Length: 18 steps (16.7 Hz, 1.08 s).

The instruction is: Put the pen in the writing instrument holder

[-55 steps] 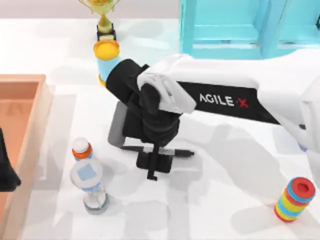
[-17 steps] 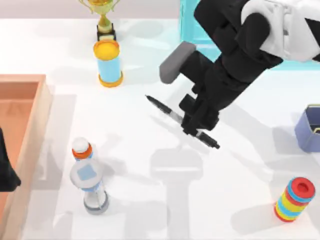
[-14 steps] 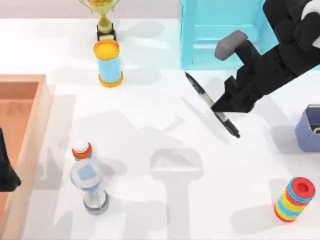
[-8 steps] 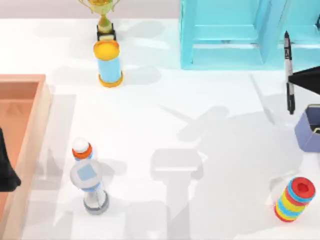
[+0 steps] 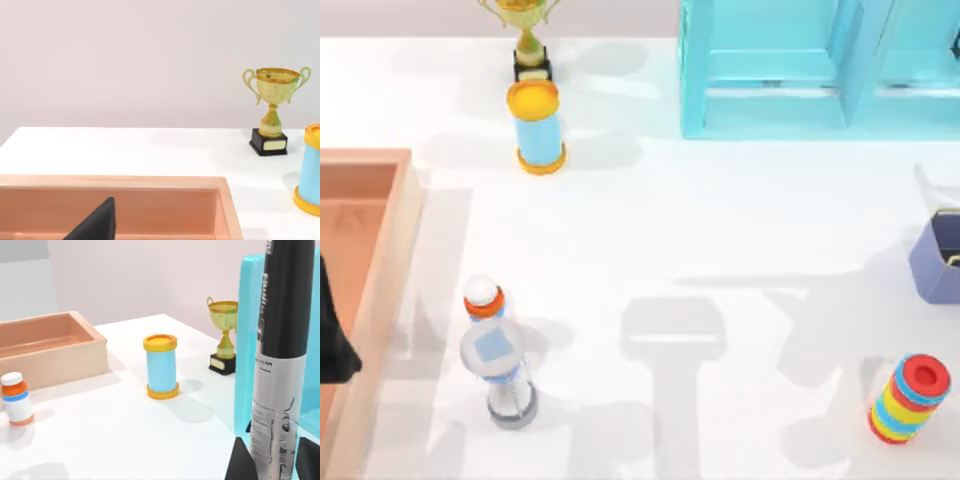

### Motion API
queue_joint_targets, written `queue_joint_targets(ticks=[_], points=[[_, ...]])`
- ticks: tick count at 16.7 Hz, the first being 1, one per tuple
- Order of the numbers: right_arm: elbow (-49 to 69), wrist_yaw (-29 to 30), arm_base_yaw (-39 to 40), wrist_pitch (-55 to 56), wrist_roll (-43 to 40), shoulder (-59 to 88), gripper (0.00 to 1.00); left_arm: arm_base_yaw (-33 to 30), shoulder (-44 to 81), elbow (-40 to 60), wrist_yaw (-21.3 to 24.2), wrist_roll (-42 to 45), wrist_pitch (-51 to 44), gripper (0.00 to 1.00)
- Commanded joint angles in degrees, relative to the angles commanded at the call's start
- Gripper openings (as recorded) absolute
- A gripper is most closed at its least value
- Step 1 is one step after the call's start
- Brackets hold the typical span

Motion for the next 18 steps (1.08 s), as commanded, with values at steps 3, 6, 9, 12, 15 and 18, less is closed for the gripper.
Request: queue_joint_targets(ticks=[3, 6, 9, 12, 15, 18], points=[[-0.3, -0.5, -0.4, 0.6, -0.4, -0.2, 0.00, 0.0, 0.0, 0.0, 0.0, 0.0, 0.0, 1.00], [-0.4, 2.1, 0.0, 2.2, -0.2, 0.9, 0.00, 0.0, 0.0, 0.0, 0.0, 0.0, 0.0, 1.00], [0.3, 2.7, 2.0, 1.6, 0.2, -0.3, 0.00, 0.0, 0.0, 0.0, 0.0, 0.0, 0.0, 1.00], [2.5, 2.3, 4.8, -0.3, -1.3, -0.8, 0.00, 0.0, 0.0, 0.0, 0.0, 0.0, 0.0, 1.00], [4.2, 0.2, 5.2, -3.5, -5.4, 0.8, 0.00, 0.0, 0.0, 0.0, 0.0, 0.0, 0.0, 1.00], [3.5, -0.4, 2.8, -7.5, -8.5, 1.3, 0.00, 0.0, 0.0, 0.0, 0.0, 0.0, 0.0, 1.00]])
